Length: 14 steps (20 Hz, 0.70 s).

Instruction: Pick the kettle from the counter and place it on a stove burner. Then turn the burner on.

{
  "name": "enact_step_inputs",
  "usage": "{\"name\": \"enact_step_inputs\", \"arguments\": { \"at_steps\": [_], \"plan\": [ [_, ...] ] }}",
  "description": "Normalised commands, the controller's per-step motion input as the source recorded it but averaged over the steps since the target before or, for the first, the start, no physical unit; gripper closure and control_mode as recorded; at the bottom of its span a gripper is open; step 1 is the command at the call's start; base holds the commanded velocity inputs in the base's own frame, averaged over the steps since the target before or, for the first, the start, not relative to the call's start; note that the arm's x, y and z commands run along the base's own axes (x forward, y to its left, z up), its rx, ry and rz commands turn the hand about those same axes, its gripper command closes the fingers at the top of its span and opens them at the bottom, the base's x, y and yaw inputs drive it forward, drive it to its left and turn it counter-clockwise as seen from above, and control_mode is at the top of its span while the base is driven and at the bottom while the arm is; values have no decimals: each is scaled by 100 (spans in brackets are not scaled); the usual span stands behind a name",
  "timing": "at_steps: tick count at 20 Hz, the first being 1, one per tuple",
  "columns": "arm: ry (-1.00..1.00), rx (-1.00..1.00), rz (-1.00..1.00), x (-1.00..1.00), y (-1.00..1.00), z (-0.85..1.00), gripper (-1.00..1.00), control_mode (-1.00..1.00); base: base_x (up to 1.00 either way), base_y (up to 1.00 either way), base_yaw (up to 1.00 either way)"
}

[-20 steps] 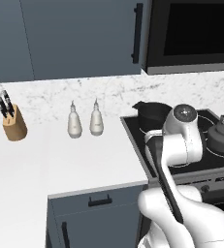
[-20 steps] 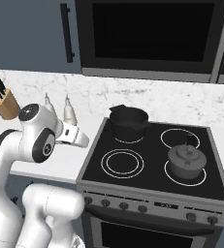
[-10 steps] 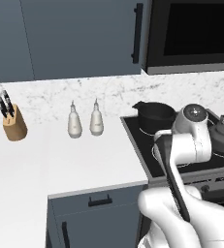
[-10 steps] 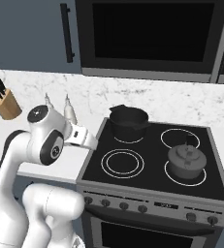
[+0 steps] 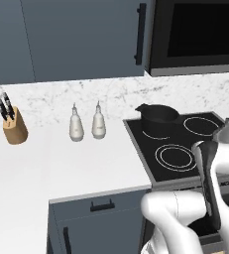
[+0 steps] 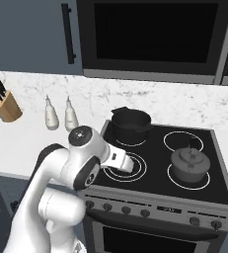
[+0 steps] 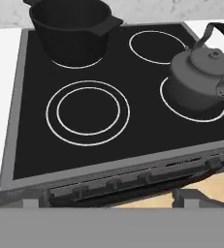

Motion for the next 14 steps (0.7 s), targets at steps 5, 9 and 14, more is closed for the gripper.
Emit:
{"name": "enact_step_inputs", "arguments": {
  "at_steps": [5,9,14],
  "plan": [
    [-8,3,12,-89,-100,-88,-100,-100,0,0,0],
    [-34,0,38,-100,-97,-100,-100,-100,0,0,0],
    [-57,-6,43,-64,-33,-92,-100,-100,0,0,0]
  ]
}}
